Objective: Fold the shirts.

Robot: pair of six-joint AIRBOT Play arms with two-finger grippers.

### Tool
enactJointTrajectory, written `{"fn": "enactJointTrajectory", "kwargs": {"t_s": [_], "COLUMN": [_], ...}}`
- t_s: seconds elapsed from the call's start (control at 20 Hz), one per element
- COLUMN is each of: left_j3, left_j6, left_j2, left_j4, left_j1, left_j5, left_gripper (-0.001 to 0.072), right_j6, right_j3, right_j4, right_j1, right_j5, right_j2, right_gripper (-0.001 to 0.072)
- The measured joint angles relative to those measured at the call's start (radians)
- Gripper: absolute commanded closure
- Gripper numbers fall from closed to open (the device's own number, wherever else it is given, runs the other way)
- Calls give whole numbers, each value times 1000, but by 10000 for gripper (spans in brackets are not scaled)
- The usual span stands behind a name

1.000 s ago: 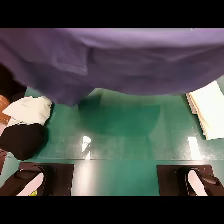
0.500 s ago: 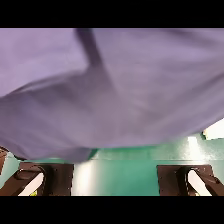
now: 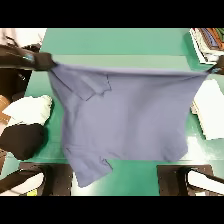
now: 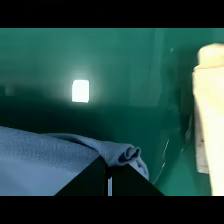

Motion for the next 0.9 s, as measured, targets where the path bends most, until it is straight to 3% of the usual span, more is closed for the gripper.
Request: {"fn": "enactJointTrajectory", "kwargs": {"t_s": [0.25, 0.5, 0.7, 0.9], "left_j3": [140, 300, 373, 299], "left_j6": [24, 34, 34, 34], "left_j2": [-307, -426, -447, -447], "left_j4": [3, 3, 3, 17], "left_j1": [0, 14, 50, 54], "left_j5": [108, 156, -16, -174], "left_gripper": [684, 684, 685, 685], "right_j6": [1, 1, 1, -3], "right_j3": [87, 238, 238, 53], "right_j4": [14, 29, 27, 24], "right_j1": [43, 67, 71, 73], "right_j5": [-127, -193, -171, -207], "right_j2": [-267, -392, -380, -289], "right_gripper": [698, 698, 698, 698]}}
